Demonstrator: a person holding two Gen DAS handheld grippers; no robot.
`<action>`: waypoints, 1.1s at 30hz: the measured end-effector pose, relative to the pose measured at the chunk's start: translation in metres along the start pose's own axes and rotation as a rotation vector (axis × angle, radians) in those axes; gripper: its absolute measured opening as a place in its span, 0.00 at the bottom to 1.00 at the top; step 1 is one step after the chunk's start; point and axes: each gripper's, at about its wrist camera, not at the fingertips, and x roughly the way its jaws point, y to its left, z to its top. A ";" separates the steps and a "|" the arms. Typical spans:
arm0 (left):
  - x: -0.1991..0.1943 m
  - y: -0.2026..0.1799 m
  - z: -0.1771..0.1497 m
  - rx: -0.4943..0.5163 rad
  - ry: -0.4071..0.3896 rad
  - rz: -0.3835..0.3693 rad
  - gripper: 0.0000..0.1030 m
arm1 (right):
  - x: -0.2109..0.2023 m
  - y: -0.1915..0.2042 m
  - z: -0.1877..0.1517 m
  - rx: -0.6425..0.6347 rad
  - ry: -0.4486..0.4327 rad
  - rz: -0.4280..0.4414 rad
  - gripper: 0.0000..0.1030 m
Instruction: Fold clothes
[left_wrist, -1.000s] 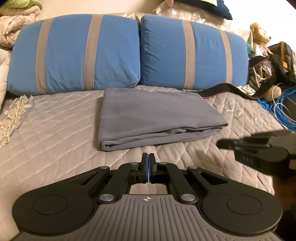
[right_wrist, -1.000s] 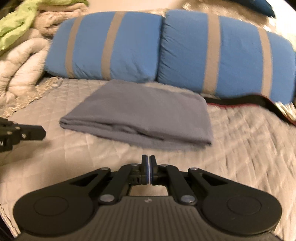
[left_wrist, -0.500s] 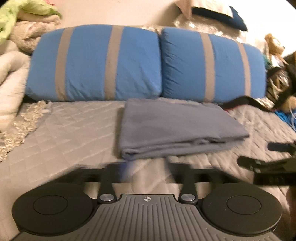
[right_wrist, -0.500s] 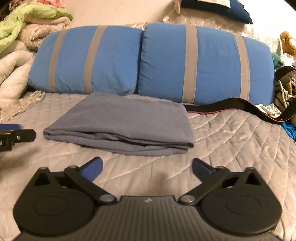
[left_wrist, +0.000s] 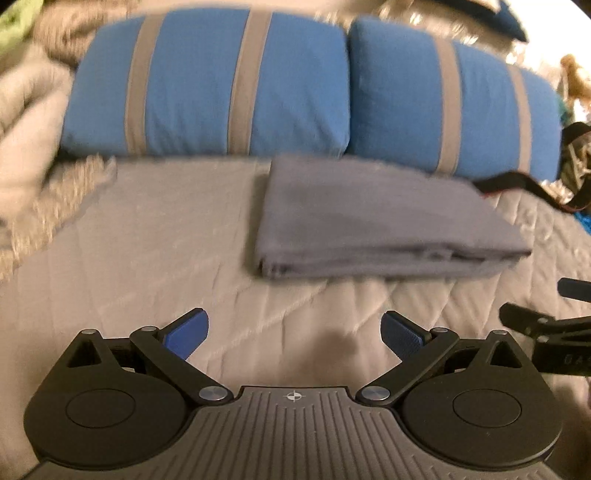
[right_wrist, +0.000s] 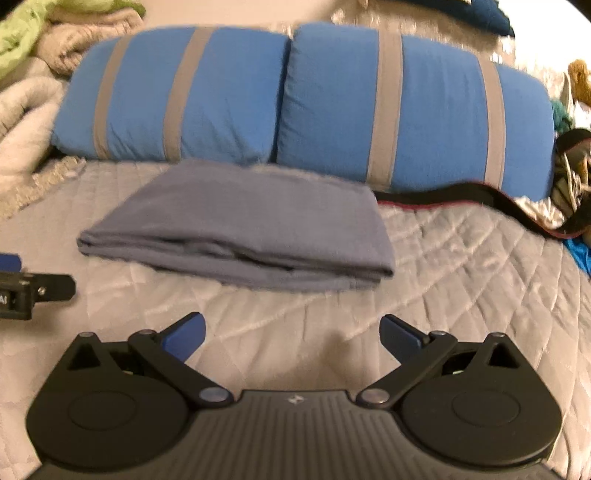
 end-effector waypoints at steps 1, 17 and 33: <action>0.003 0.000 -0.001 0.003 0.023 0.007 0.99 | 0.005 -0.001 -0.001 0.009 0.034 -0.001 1.00; 0.006 -0.010 -0.005 0.051 0.048 0.061 0.99 | 0.011 -0.002 -0.003 0.031 0.089 0.001 1.00; 0.006 -0.011 -0.004 0.050 0.052 0.067 0.99 | 0.010 -0.001 -0.003 0.025 0.087 -0.003 1.00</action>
